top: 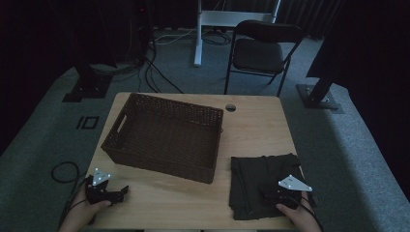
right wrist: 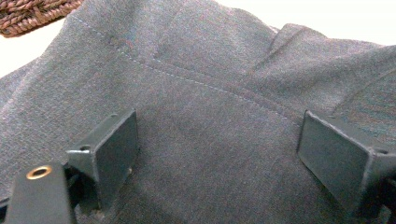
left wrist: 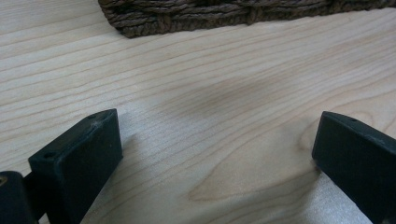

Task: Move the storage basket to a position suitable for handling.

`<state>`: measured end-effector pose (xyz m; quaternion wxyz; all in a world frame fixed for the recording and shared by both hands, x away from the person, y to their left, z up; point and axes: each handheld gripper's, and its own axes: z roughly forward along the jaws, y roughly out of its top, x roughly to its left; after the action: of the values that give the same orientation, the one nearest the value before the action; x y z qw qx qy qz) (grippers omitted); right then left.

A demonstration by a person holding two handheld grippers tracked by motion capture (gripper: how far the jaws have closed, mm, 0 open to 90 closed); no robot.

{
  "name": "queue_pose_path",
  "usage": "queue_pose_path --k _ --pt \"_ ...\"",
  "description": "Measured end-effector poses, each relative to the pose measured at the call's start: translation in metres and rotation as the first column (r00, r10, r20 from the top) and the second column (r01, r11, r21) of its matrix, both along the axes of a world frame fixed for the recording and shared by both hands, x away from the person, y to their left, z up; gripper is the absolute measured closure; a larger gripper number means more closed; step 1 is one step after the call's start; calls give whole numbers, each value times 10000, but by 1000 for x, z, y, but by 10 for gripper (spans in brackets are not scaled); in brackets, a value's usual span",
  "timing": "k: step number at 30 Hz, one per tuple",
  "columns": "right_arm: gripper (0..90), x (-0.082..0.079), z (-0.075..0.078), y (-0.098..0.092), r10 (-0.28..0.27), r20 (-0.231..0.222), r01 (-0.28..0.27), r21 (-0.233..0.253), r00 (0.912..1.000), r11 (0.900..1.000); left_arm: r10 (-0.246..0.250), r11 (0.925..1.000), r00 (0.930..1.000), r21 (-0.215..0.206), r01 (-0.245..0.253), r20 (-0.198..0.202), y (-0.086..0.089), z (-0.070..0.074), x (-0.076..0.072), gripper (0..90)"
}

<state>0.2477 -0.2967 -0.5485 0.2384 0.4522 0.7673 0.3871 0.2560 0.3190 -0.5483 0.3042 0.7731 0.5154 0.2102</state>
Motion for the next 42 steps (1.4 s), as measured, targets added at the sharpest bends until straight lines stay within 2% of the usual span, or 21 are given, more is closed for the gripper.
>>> queue_pose_path --k 11,17,20,24,29,32,34,42 --pt "122 0 0 0 -21 60 21 41 10000 10000 -408 9992 9992 1 408 21 3 0 -2 23" --pt "122 1 2 3 -333 81 331 247 9994 9991 -556 9984 9984 -83 556 55 8 1 -2 24" --pt "122 3 7 6 -407 110 404 256 9991 9989 -630 9975 9979 -322 634 128 11 2 -3 23" --pt "122 7 12 12 -408 307 401 220 9987 9990 -572 9977 9980 -339 581 269 14 5 -2 24" --pt "123 11 19 23 -114 443 107 172 9990 9998 -520 9976 9979 -436 536 380 19 8 1 24" --pt "123 13 23 27 -31 494 14 325 9988 9995 -499 9972 9976 -536 524 485 22 11 3 24" --pt "123 15 26 30 -51 544 28 422 9985 9991 -450 9959 9974 -753 492 565 24 14 6 24" --pt "123 24 34 51 435 700 -490 791 9966 9957 -465 9955 9951 -787 534 868 30 24 13 24"
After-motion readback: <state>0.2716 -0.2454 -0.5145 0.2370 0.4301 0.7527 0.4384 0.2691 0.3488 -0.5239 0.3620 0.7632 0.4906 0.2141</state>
